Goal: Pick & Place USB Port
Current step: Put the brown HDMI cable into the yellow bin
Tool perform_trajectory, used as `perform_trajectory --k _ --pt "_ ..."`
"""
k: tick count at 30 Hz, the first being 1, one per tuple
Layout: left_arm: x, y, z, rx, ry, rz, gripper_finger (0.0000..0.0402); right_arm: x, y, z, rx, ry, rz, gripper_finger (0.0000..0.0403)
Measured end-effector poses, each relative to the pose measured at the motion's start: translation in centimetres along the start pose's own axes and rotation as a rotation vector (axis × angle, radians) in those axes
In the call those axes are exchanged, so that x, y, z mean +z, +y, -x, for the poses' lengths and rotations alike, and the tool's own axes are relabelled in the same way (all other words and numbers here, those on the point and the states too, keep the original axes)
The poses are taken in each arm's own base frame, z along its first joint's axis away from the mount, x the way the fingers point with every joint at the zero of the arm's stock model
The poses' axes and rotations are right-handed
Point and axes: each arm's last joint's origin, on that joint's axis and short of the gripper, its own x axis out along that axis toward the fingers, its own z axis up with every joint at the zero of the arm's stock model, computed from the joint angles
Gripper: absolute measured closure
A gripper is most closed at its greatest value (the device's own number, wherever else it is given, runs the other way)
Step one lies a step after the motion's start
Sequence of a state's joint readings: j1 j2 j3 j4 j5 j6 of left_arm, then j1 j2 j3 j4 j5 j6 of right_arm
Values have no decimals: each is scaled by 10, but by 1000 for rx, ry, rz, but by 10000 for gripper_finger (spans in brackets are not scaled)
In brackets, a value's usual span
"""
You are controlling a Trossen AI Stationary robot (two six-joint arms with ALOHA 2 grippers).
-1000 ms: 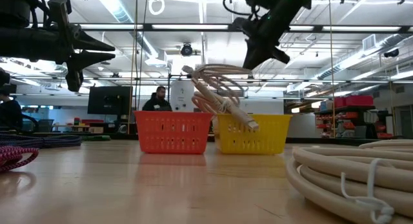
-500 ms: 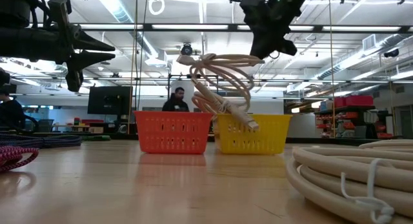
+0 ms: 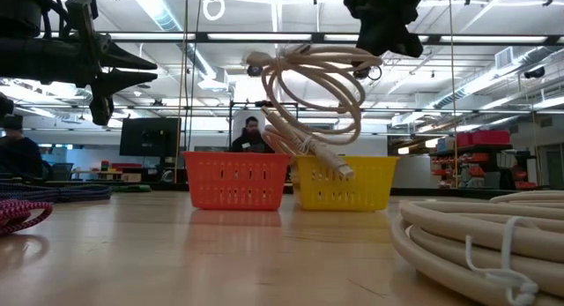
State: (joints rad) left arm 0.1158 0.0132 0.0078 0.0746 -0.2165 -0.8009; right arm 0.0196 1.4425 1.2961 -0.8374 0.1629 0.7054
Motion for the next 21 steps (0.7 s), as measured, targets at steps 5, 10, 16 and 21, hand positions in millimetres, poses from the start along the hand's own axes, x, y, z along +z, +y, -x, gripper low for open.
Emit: perform_trajectory --k 5,10,16,21 --pt "0 0 0 -1 -1 2 333 -6 6 1 -1 -2 -16 403" --pt "0 0 0 -3 1 8 333 -14 13 4 -15 -3 -19 403" --pt "0 0 0 -4 2 8 333 -17 12 4 -56 -7 -28 403" --pt "0 0 0 -4 2 8 333 -23 10 -5 -61 -5 -52 403"
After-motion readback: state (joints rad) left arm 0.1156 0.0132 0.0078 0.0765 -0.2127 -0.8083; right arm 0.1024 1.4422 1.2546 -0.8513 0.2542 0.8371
